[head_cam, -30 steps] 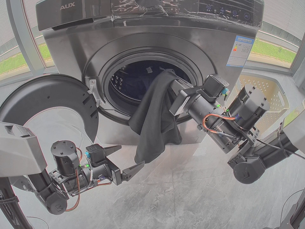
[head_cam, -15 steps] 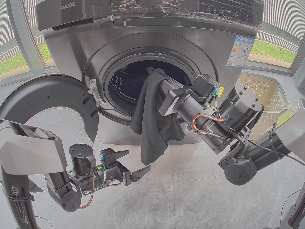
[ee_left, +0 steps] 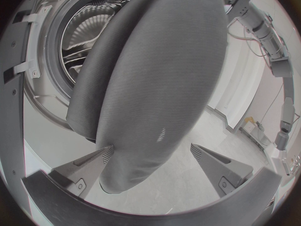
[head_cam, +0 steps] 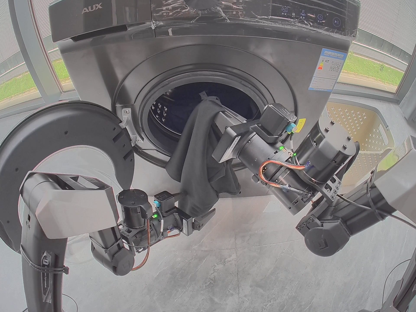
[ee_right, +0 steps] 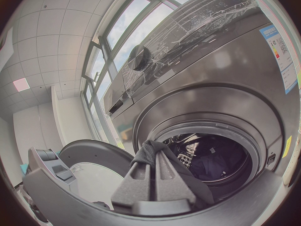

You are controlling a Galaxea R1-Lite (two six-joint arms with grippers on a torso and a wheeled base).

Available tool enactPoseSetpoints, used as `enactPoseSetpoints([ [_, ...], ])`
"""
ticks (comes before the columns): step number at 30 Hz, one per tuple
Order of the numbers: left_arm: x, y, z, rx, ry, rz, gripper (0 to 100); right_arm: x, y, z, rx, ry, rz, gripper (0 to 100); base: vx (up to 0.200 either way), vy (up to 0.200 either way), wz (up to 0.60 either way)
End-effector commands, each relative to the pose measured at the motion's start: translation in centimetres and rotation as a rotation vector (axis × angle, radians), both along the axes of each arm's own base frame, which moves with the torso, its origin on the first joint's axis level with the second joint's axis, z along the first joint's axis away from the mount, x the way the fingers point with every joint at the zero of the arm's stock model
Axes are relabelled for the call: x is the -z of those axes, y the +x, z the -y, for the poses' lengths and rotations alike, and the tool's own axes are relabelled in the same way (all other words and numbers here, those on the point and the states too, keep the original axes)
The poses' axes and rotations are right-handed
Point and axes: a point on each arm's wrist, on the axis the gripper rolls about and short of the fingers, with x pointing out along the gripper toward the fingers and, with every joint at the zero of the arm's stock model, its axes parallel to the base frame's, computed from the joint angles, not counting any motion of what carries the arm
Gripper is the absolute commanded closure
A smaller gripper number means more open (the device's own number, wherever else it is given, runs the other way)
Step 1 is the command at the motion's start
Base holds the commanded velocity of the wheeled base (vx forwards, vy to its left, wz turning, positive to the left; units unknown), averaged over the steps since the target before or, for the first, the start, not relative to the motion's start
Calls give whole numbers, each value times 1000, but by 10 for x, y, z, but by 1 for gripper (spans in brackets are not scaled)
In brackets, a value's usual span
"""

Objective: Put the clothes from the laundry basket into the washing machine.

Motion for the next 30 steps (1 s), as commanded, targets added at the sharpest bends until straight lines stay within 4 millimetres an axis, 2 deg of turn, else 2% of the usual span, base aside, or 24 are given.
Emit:
enactPoseSetpoints([
  [1,17,13,4,-24,3,-4,0,-1,-3,-2,-9,3,2,100,0,0,0],
  [4,18,15,5,-30,4,-4,0,-1,-4,-3,-13,4,3,100,0,0,0],
  [8,25,28,11,-62,-7,23,0,-1,-6,-4,-19,4,3,100,0,0,0],
  [14,24,37,16,-87,-22,53,0,-1,-7,-5,-24,5,2,100,0,0,0],
  [15,24,37,16,-88,-22,53,100,-1,-7,-5,-24,6,3,100,0,0,0],
  [25,21,36,13,-109,-16,61,100,4,-3,4,2,-11,-14,100,0,0,0],
  [28,-10,26,4,-133,-34,95,100,17,8,29,70,-47,-62,100,0,0,0],
  [29,-15,23,3,-132,-37,99,100,19,9,33,79,-52,-70,100,0,0,0],
  [30,-32,13,-2,-128,-47,112,100,26,12,43,107,-69,-94,100,0,0,0],
])
